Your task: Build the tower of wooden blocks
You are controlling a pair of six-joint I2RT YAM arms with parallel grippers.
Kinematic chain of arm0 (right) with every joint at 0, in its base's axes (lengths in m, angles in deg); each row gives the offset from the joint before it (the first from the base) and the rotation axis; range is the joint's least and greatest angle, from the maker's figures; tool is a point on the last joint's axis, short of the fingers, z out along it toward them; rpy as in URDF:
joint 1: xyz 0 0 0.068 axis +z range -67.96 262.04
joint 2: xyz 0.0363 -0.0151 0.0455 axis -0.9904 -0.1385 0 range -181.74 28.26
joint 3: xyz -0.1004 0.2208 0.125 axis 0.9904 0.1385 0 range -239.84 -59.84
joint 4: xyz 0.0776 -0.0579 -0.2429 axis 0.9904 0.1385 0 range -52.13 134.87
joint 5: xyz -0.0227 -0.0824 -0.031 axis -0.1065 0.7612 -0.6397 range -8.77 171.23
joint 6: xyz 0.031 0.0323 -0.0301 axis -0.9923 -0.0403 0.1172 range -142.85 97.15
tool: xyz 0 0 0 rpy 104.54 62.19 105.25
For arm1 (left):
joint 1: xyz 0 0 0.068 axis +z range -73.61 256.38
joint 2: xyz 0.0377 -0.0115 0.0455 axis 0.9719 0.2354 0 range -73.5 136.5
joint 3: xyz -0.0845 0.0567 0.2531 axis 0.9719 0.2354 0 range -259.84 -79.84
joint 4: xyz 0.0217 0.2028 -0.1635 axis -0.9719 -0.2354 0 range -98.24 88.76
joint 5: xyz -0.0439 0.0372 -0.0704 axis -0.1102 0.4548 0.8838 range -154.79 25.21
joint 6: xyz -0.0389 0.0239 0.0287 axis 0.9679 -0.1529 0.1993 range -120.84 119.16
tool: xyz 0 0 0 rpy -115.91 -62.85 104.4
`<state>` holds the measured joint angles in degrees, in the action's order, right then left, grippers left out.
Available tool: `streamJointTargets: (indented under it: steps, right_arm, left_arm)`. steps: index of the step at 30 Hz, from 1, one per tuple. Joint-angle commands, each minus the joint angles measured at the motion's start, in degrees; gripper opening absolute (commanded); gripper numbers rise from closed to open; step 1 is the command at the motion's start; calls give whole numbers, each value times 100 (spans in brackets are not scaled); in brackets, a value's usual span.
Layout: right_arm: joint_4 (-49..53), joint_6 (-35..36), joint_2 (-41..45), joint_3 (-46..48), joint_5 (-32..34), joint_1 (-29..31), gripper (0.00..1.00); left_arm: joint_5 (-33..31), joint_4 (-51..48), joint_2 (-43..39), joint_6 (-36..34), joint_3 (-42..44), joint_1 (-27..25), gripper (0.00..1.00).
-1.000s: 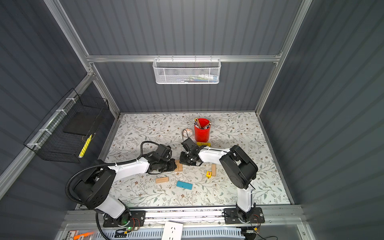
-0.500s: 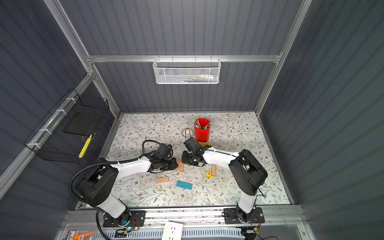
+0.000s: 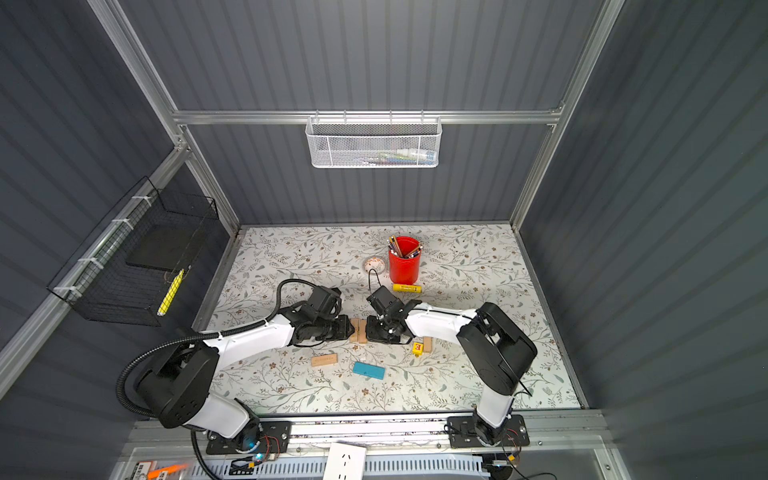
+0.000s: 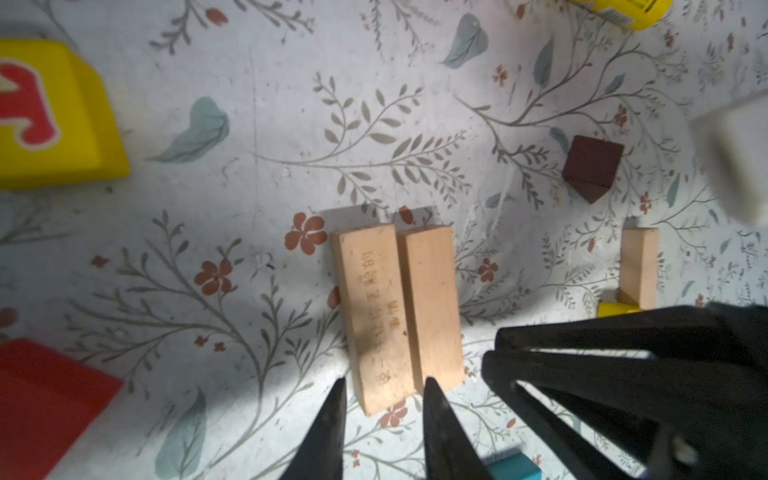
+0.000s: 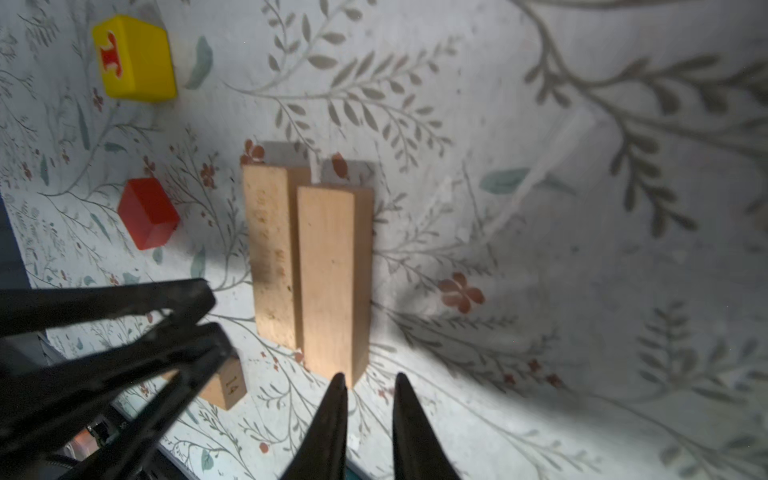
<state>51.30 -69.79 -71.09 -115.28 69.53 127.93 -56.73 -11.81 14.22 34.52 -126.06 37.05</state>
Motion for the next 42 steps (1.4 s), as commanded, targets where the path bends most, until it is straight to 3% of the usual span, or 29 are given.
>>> streamJointTargets:
  steps: [1,14,34,42]
  right_arm:
    - [69,-37,120,128,-60,68,21]
    - [-25,20,-155,-14,-55,122,19]
    - [-68,14,-66,-189,-57,0,19]
    - [-156,-79,-226,-318,-82,-88,22]
  left_arm:
    - [47,34,11,129,123,-22,32]
    - [-313,337,462,37,28,48,31]
    - [344,595,616,95,398,31,21]
    - [145,482,583,327,352,28,21]
